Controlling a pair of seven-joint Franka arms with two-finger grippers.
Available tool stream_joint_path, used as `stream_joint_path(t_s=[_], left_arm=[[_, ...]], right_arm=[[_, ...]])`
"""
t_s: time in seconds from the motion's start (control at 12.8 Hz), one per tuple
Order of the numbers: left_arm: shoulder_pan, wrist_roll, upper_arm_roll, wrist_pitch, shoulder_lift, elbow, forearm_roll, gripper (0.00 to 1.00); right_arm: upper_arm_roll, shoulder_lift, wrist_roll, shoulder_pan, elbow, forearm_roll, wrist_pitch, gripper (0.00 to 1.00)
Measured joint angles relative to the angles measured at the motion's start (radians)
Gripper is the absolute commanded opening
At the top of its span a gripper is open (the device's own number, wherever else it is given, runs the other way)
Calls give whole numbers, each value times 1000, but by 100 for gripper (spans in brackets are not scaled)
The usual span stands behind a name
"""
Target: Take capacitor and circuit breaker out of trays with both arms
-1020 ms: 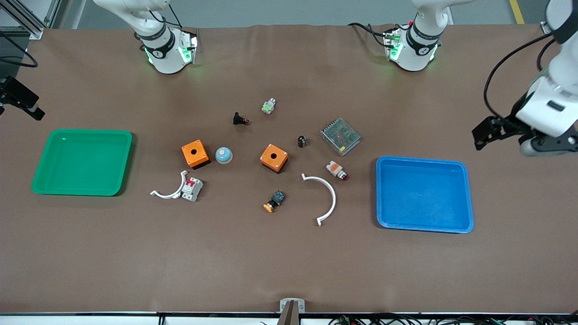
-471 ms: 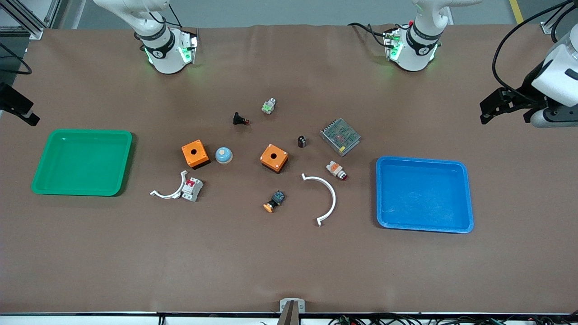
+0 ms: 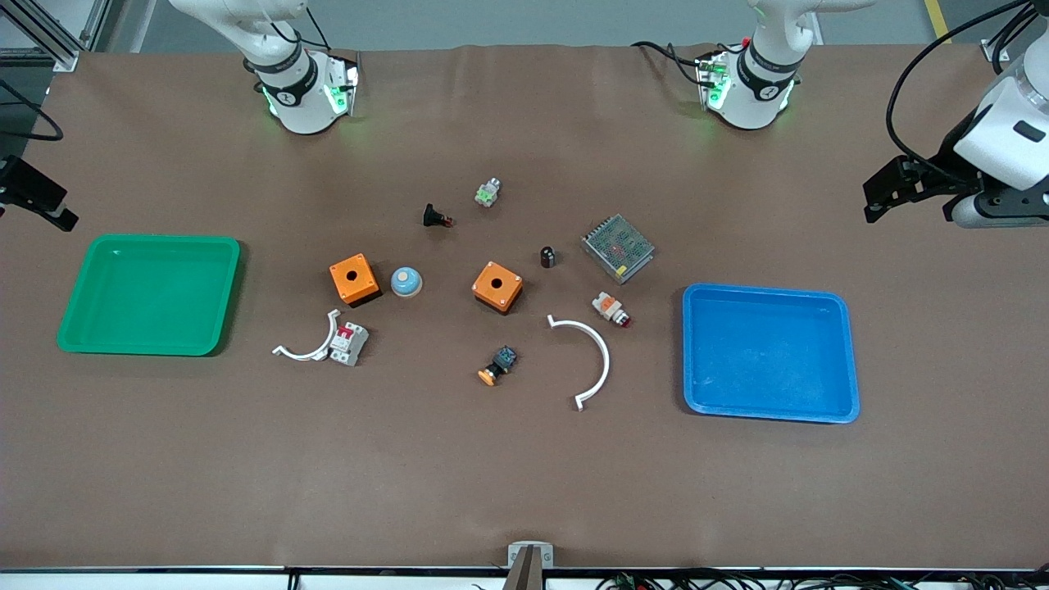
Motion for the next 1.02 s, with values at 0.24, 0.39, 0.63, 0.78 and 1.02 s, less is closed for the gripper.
stream_joint_path(t_s=[0.24, 0.39, 0.63, 0.78, 1.02], left_arm=[[0, 3, 0, -2, 0, -4, 0, 100], [1, 10, 0, -24, 0, -4, 0, 100], [0, 12, -1, -57, -6, -4, 0, 100], [0, 22, -1, -62, -11, 10, 0, 100], [1, 30, 0, -68, -14, 26, 0, 100]], right_arm=[[0, 1, 0, 0, 0, 0, -6, 100], [0, 3, 0, 0, 0, 0, -7, 100], [0, 3, 0, 0, 0, 0, -7, 100], [-1, 3, -2, -2, 0, 0, -7, 100], [-1, 3, -2, -5, 3, 0, -6, 100]])
